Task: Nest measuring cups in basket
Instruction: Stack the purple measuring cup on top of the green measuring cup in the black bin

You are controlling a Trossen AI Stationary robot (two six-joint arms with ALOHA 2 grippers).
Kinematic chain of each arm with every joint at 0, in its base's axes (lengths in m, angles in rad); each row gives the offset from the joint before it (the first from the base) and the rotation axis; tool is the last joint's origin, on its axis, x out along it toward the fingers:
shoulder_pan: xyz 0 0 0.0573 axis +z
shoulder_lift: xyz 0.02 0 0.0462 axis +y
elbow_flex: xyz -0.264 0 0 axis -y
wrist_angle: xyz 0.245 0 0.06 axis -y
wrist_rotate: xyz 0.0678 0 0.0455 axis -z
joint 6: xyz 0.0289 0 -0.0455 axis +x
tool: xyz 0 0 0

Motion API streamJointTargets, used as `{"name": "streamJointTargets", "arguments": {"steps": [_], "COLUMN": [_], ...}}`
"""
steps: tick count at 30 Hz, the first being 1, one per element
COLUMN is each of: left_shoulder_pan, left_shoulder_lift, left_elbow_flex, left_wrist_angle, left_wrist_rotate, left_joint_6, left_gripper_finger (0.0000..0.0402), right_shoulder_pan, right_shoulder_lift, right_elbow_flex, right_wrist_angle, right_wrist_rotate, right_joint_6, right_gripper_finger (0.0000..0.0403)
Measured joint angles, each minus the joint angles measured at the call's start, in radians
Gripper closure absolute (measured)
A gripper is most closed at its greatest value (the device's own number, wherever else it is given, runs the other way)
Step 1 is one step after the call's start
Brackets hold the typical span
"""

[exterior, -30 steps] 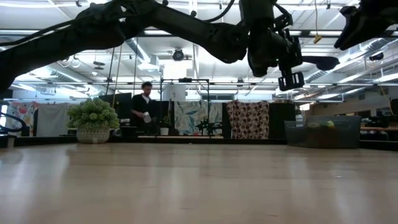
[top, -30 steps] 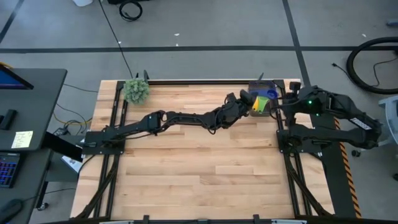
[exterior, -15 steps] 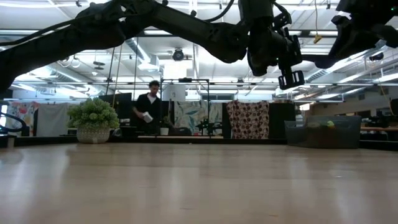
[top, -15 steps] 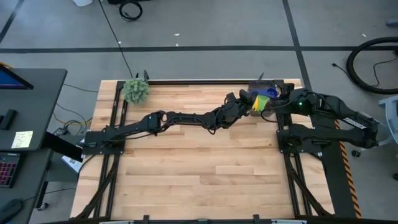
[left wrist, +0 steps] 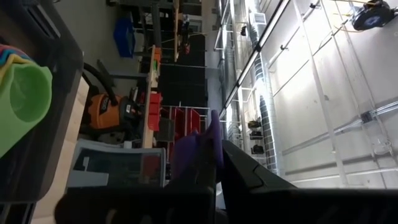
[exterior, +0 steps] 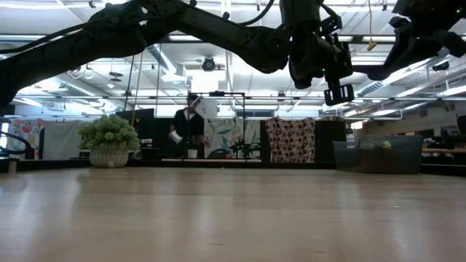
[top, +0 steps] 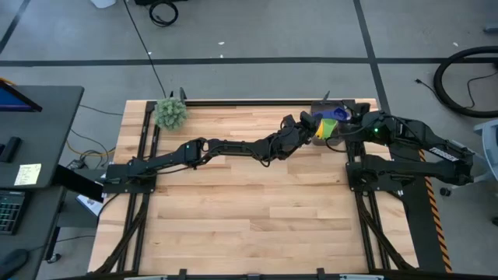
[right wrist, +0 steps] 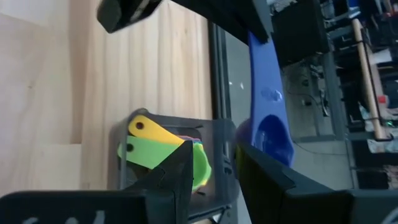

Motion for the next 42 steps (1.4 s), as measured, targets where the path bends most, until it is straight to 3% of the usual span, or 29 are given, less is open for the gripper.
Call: {"name": "streamJointTargets", "arguments": {"steps": [19,42], "left_shoulder_pan": [0.004,-0.012], "left_shoulder_lift": [-0.001,0.001], "left_elbow_flex": [0.000,0.000], "left_wrist_angle": [-0.044,0.059], "left_wrist_rotate": [0.007,0.025], "left_joint_6": [-0.004,0.005], "left_gripper_finger": [0.0393,0.0393], "right_shoulder_pan": [0.000,0.000], "right_shoulder_lift": [0.000,0.000], "right_elbow_flex": [0.001,0.001], "right_wrist_angle": [0.004,0.044], "right_wrist_rotate": [0.010,0.034], "right_joint_6": [-0.041,-0.048], "right_gripper_finger": [0.0280,0.0302]}}
